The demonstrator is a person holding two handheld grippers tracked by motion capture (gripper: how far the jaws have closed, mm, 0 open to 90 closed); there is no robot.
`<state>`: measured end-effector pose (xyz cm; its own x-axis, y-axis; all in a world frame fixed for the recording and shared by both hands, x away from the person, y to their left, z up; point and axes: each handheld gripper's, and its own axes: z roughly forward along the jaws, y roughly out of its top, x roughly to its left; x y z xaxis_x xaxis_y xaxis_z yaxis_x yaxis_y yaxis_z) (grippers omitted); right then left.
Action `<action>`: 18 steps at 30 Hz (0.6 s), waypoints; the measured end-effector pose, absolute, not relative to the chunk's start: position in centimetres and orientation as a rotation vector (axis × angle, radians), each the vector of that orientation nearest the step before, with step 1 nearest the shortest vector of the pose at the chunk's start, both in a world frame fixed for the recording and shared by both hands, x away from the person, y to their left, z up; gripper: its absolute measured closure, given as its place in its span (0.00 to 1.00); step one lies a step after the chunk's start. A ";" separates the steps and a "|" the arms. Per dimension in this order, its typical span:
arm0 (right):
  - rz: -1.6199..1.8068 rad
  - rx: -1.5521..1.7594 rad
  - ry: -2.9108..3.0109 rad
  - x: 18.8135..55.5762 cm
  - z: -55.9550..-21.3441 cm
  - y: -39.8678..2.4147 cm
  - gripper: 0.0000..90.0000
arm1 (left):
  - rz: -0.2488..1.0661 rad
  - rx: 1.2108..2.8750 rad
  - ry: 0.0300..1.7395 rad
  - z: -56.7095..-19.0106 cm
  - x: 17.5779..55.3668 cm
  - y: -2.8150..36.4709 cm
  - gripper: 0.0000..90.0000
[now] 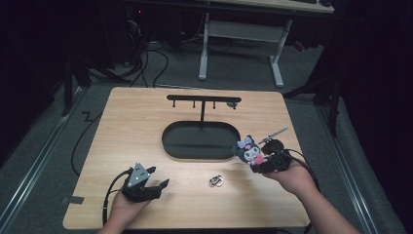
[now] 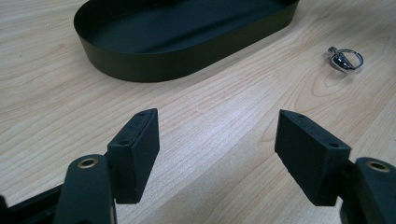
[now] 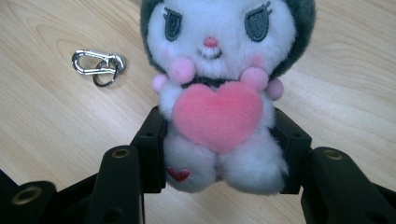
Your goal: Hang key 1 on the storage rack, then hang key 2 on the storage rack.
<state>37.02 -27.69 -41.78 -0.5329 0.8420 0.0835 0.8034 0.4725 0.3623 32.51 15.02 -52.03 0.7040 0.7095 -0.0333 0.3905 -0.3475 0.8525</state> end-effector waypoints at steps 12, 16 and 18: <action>0.589 1.432 2.602 37.9 -39.7 -27.2 0.55 | 0.429 1.972 0.839 -52.0 32.4 15.0 0.35; 0.598 1.438 2.601 38.5 -38.9 -27.0 0.55 | 0.435 1.967 0.833 -51.9 32.2 15.0 0.35; 0.606 1.441 2.604 38.6 -38.7 -27.0 0.55 | 0.440 1.973 0.827 -51.9 32.2 15.1 0.35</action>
